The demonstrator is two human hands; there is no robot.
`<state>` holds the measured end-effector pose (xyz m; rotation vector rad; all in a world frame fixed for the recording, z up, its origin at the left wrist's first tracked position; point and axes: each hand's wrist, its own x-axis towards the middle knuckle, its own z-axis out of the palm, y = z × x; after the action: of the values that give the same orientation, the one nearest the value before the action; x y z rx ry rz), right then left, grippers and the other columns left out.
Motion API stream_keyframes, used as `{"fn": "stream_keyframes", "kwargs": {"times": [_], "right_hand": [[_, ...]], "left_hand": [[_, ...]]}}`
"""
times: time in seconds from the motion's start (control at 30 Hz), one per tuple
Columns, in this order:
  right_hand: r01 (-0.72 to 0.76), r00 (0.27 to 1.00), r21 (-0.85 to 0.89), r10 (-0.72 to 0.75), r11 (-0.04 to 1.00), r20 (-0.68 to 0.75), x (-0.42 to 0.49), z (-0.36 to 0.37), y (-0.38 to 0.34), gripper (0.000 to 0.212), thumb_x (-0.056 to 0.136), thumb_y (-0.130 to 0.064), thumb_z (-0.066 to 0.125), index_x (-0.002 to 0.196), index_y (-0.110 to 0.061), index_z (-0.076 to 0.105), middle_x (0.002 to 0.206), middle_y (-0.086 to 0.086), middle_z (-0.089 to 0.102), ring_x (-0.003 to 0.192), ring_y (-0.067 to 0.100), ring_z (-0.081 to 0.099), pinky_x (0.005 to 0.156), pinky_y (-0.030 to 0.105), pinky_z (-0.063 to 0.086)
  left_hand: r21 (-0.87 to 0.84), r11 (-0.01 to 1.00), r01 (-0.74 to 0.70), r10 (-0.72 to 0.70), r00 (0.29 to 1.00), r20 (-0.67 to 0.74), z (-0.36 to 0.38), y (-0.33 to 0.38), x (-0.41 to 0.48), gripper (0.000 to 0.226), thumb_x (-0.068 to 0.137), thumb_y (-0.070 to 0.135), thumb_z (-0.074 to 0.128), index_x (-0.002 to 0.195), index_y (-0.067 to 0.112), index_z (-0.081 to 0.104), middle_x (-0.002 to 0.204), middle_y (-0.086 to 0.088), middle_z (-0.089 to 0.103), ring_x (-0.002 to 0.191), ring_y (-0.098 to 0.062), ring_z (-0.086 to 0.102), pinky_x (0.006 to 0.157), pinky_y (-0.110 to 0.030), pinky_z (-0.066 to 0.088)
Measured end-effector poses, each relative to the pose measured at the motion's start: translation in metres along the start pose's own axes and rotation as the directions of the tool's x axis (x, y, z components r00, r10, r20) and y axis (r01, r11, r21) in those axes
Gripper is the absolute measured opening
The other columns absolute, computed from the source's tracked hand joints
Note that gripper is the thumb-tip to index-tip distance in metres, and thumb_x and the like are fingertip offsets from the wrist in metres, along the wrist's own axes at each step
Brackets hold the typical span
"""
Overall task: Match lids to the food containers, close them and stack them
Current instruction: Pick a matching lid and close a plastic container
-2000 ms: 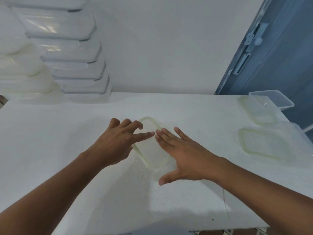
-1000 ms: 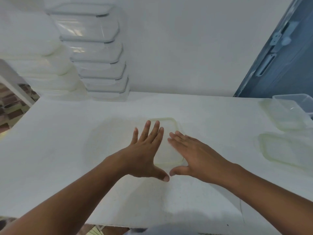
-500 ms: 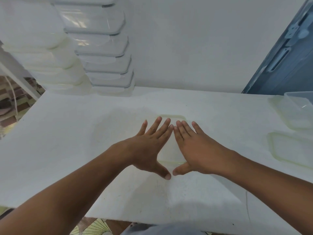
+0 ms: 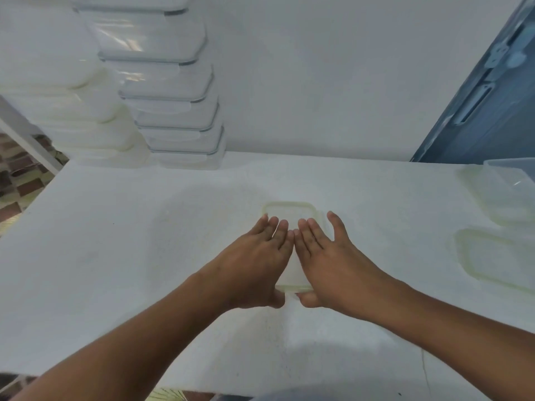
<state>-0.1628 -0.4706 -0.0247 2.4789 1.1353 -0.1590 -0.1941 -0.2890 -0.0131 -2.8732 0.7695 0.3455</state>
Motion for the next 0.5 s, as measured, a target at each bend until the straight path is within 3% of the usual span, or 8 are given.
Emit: {"fn": "stream_keyframes", "kwargs": {"times": [0.1, 0.33, 0.5], "right_hand": [[0.003, 1.000, -0.003, -0.002, 1.000, 0.020, -0.001, -0.004, 0.001, 0.101, 0.095, -0.066, 0.031, 0.153, 0.009, -0.003, 0.161, 0.034, -0.002, 0.152, 0.043, 0.004, 0.114, 0.068, -0.009], [0.014, 0.998, 0.052, -0.017, 0.999, 0.063, -0.006, -0.016, 0.004, 0.103, 0.094, -0.071, 0.032, 0.156, 0.004, -0.003, 0.164, 0.026, -0.003, 0.154, 0.035, 0.001, 0.119, 0.060, -0.004], [0.025, 0.997, 0.204, -0.038, 0.979, 0.062, -0.015, -0.020, 0.011, 0.112, 0.086, -0.080, 0.041, 0.159, -0.006, -0.001, 0.167, 0.017, -0.006, 0.155, 0.025, -0.007, 0.122, 0.053, -0.002]], "left_hand": [[-0.006, 1.000, 0.004, -0.004, 1.000, 0.007, 0.000, 0.000, 0.000, 0.110, 0.091, 0.058, 0.059, 0.160, 0.000, -0.004, 0.169, -0.023, -0.003, 0.158, -0.033, -0.003, 0.127, -0.041, -0.008], [-0.075, 0.997, 0.026, -0.027, 0.999, -0.021, 0.004, 0.004, -0.002, 0.107, 0.092, 0.053, 0.060, 0.161, 0.004, -0.005, 0.170, -0.018, -0.007, 0.158, -0.028, -0.008, 0.127, -0.038, -0.010], [-0.304, 0.953, -0.015, 0.003, 0.999, -0.039, 0.018, -0.018, -0.016, 0.104, 0.089, 0.050, 0.068, 0.162, 0.033, -0.004, 0.169, 0.013, -0.011, 0.151, 0.001, -0.022, 0.125, -0.052, -0.014]]}}
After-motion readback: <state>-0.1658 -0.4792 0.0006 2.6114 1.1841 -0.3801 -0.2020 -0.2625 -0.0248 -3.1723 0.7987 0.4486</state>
